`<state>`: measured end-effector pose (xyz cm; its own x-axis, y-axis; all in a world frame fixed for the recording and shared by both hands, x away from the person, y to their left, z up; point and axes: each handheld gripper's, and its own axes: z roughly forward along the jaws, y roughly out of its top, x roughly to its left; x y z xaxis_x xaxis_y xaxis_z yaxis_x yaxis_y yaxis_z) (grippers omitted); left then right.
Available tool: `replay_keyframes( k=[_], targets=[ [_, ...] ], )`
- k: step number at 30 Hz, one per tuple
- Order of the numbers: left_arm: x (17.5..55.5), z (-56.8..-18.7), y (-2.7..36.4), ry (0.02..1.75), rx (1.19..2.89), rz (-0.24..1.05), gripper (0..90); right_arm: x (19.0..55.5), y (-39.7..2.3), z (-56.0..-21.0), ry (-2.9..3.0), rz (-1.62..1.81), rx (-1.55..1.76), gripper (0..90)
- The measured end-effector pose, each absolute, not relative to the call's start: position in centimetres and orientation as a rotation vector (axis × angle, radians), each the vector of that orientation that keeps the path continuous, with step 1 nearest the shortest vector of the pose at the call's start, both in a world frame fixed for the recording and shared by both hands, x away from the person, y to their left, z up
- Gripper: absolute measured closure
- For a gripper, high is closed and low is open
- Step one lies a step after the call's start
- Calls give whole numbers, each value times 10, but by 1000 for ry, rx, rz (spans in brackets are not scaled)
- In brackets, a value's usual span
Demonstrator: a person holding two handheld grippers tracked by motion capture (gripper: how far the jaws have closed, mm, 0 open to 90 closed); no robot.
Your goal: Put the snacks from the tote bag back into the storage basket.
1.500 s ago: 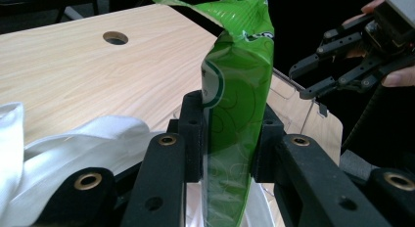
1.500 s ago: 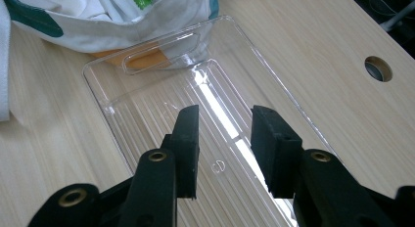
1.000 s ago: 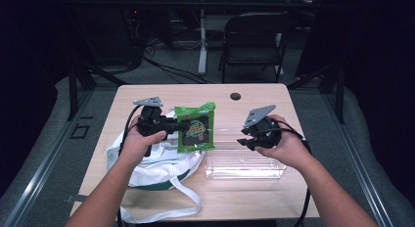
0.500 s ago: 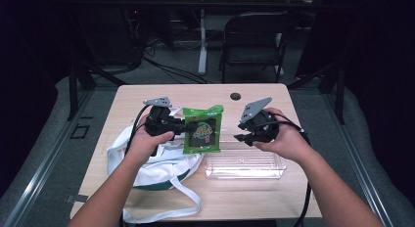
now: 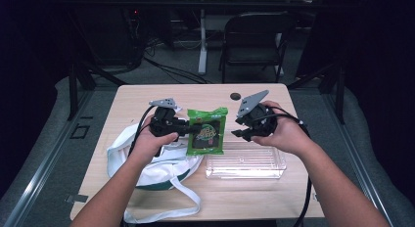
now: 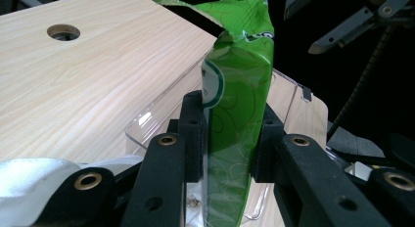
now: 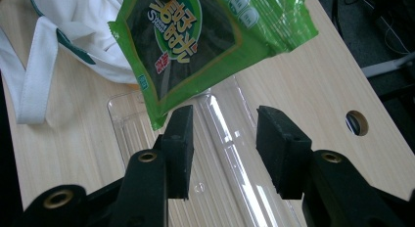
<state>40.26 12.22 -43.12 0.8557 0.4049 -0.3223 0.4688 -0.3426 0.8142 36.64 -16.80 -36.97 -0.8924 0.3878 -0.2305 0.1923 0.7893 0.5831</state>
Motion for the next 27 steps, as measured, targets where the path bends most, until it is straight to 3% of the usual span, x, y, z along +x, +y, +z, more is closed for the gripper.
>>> replay_keyframes(
  k=[27],
  targets=[
    [401, -434, 102, 600, 1990, -101, 728, 376, -151, -336, 2630, 747, 343, 471]
  ],
)
